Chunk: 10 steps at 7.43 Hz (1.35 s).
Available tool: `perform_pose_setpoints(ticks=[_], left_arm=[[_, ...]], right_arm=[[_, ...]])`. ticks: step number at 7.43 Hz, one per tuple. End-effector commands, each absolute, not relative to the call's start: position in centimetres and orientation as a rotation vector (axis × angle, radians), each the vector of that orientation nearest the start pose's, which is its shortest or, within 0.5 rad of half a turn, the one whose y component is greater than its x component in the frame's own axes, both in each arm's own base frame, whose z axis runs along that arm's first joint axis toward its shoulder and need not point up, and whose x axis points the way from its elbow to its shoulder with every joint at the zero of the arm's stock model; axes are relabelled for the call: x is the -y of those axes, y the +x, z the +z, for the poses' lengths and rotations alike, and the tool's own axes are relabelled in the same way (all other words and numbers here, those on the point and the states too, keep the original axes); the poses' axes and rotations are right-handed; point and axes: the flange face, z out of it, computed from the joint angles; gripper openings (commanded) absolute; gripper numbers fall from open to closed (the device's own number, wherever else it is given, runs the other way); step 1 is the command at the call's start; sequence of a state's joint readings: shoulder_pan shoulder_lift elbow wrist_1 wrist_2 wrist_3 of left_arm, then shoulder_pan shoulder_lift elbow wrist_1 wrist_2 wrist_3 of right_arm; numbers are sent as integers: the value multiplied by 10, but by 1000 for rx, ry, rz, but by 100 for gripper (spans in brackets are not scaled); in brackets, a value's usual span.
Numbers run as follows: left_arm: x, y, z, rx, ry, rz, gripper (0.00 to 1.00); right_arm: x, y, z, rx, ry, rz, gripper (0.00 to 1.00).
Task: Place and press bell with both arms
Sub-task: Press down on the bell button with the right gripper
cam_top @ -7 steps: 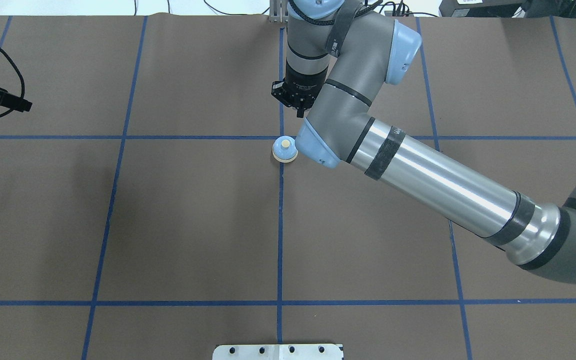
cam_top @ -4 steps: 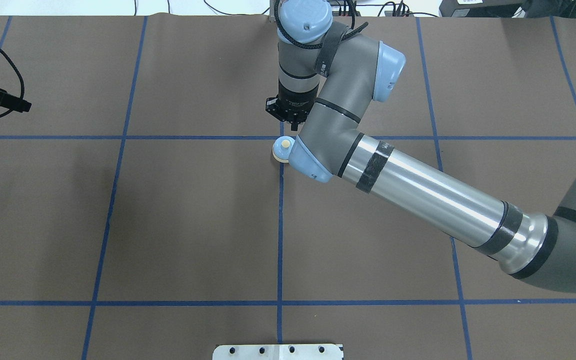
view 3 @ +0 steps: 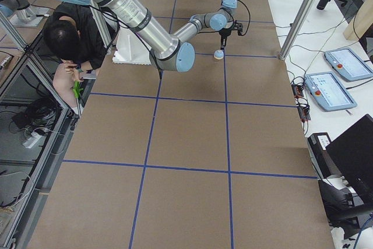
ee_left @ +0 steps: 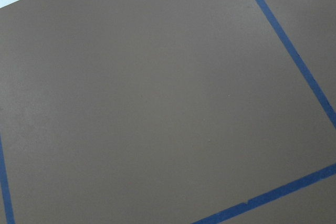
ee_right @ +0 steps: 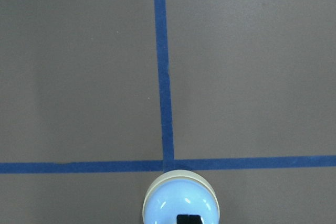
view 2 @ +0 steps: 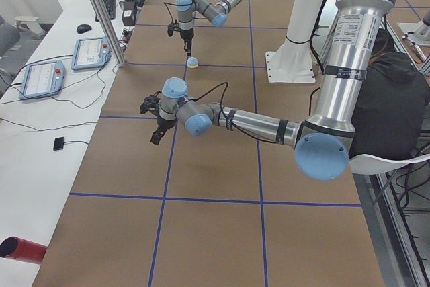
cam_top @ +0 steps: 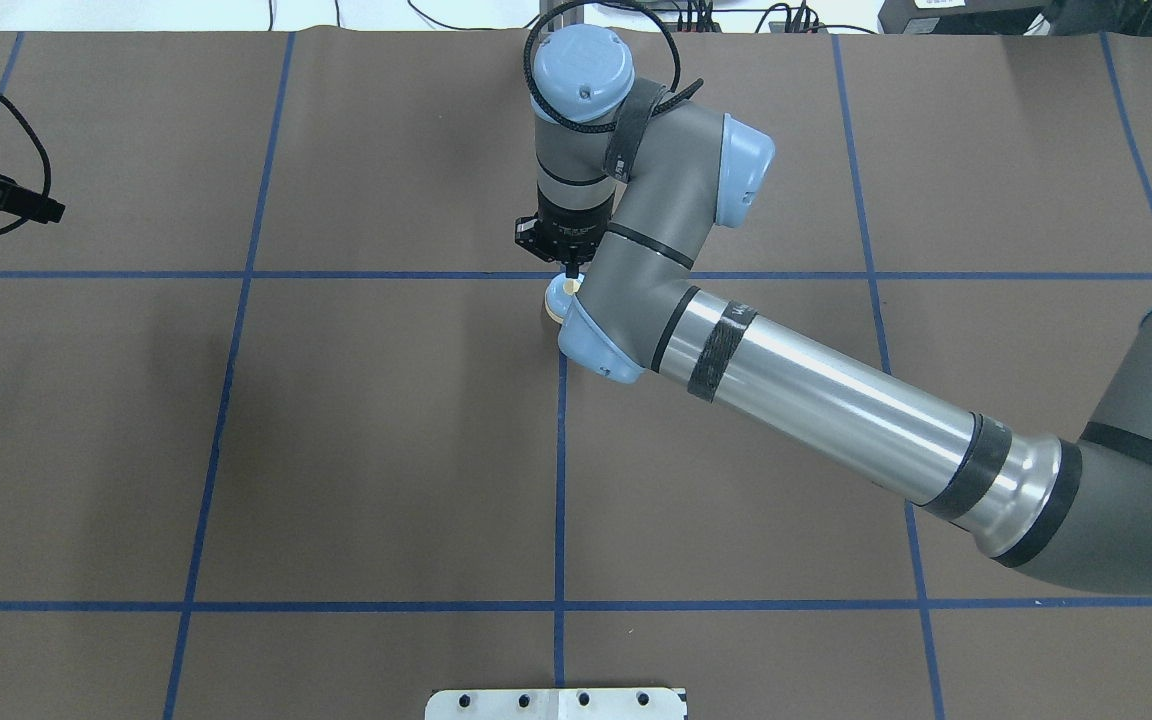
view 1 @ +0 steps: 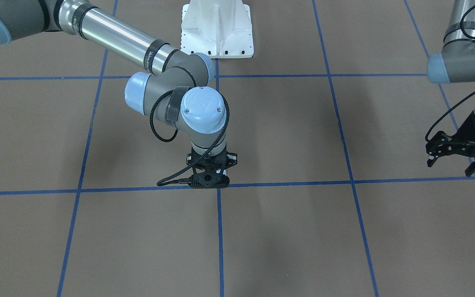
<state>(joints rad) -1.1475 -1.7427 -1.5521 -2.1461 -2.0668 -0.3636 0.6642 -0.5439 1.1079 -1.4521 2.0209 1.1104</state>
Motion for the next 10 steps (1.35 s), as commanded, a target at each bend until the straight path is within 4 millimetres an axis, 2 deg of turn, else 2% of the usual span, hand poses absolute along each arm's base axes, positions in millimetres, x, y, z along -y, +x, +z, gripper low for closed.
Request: perform_pose_setpoints(ticks=[1,4,7,8,10], left_arm=[[577,165,520,-710,479,236,100],[577,165,520,-707,480,236,100],[578,165,520,-706,481,236,100],[578,165,521,-705,480,235,100],[577,165,522,-703,482,249,100]], right_arm=[[581,-602,184,796,-10,36,0],[585,-609,198,790,-12,35,0],[584,-610,194,794,-11,34,0],[585,-609,184,802,-5,34,0],[590,-582,144,862,18,71,0]])
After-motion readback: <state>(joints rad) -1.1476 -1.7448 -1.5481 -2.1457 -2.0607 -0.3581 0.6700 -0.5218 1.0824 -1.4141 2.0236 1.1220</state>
